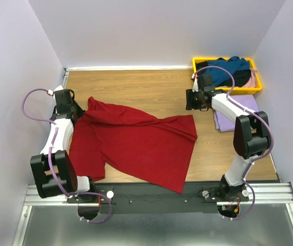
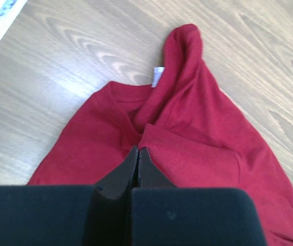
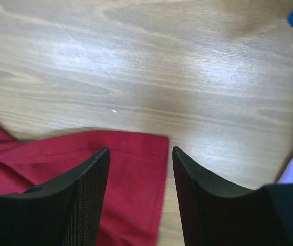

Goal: Fold and stack the t-shirts
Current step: Flatten the tshirt out

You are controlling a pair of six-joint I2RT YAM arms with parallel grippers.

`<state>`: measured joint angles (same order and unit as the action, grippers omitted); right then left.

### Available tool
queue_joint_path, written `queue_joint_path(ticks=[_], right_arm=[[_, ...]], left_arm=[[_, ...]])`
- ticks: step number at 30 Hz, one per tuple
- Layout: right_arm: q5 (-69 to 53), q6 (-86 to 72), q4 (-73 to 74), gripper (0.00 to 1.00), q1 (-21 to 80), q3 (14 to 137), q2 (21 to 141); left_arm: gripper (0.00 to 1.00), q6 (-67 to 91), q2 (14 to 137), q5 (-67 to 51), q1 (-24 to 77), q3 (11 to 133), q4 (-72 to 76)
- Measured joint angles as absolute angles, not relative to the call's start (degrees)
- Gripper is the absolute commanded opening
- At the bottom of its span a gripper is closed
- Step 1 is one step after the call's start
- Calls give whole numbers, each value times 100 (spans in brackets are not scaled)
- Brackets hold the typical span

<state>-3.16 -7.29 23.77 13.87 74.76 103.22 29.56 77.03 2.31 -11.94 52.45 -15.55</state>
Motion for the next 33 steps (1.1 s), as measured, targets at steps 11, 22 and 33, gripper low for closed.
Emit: queue_joint_path(ticks=[11,22,33], right_arm=[[-462,681,2668,56,1376,7666,11034],[-707,1177,2792,52,1374,7867,11399],[-856,1352,2814,38,1339,7854,11399]], left_arm=[[0,2954,7605,-93,-1192,5168,-1505],[0,2954,7522,-143,-1188,5162,-1503],[0,2954,7522,-200,-1188,5162,-1505]])
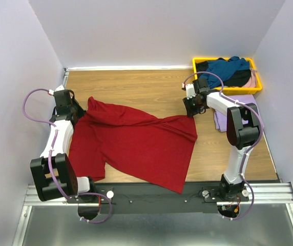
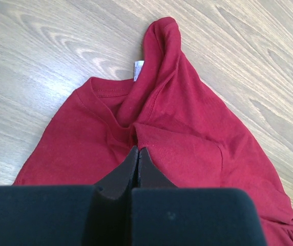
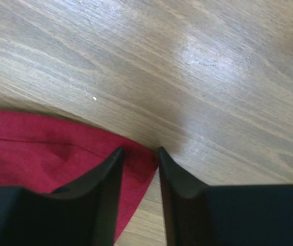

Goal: Fold and stack the t-shirts
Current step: Flatten the tshirt out

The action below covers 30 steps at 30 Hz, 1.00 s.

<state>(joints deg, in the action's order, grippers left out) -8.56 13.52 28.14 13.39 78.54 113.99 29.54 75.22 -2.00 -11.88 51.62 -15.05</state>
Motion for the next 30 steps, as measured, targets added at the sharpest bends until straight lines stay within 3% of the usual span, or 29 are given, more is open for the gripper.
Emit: queue_joint_path(ticks=[6,11,16,20,24,30], right_arm=[[-897,1328,2792,24,1288,7826,11413],[-1015,1256,2838,1,1243,7924,11465],[-840,1184,3068,1,1236,8350,11594],[-598,1127,3229,1,1236,9129,11627],[-163,1024,3301,1,1236,10586,11640],[368,952,3186,1,1236,12853,11664]], left_arm=[[0,2954,7522,-215,-1188,5162,-1505],[0,2958,7522,-217,-1188,5214,-1549],[0,3002,7703,-220,-1188,5651,-1608],[0,3050,8278,-222,-1188,6779,-1870],[0,3173,8785,-250,-1188,8252,-2108],[0,3476,9830,-454,-1188,11465,-2602]])
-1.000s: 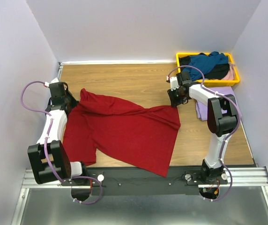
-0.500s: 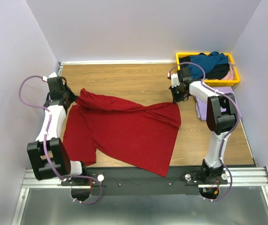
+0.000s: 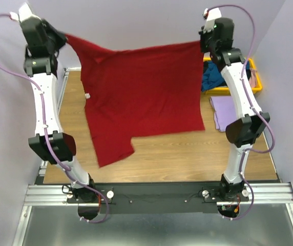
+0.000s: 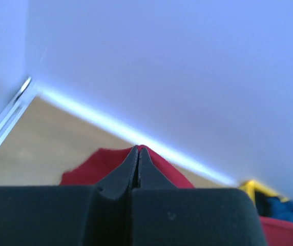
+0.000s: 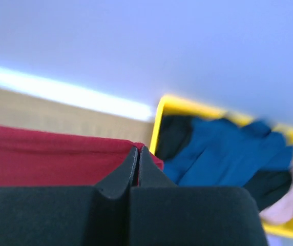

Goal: Fold and stack the t-shirts
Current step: Flatten the tshirt out

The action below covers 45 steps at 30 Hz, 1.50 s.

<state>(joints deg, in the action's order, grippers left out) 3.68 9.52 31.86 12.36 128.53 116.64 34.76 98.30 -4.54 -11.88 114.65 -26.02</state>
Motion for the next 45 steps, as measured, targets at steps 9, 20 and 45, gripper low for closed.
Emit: queue_joint_path(ticks=[9,20,45], right_arm=[[578,954,2836,1,1236,13491,10597],[80,1057,2508,1,1229,11419,7470],[-1282,714,1763,1,1229,8827,7498]], left_arm=[[0,3953,9614,-1146,-1308,13557,-2200],[0,3326,6838,-676,-1494,12276,-1623],[0,1273,6842,1149,-259,10433,-1190]])
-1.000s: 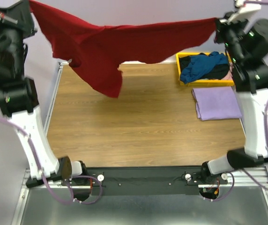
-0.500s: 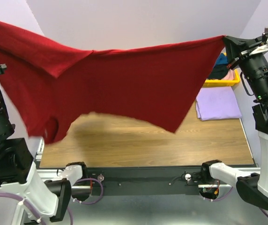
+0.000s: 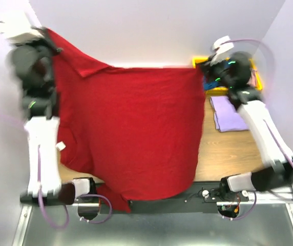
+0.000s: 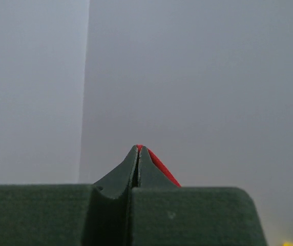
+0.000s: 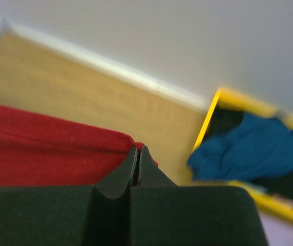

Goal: Fold and stack the t-shirts
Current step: Flatten the tshirt out, then fold the tshirt

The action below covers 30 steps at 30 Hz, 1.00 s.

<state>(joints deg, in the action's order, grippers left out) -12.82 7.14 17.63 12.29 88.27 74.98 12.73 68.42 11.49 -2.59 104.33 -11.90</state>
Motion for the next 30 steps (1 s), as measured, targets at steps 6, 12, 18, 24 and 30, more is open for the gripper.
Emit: queue_joint_path(ticks=[6,12,18,24,30], right_arm=[[-998,716,1011,1,1229,7210,9277],[-388,814,480,1,1232,7345,10492],[78,1059,145,1,1227,7797,10995],[368,1291,-14,1,1225,8149,11367],[530,1468,-34,1,1175,8246,11561]], left_arm=[[0,1466,8184,945,-316,8449,-777],[0,1712,9929,373,-473,8331,-652],[0,1898,10713,-139,-493,8729,-484],[0,2147,10906,-550,-550,8965,-290],[0,2357,10908,-773,-648,8965,-290]])
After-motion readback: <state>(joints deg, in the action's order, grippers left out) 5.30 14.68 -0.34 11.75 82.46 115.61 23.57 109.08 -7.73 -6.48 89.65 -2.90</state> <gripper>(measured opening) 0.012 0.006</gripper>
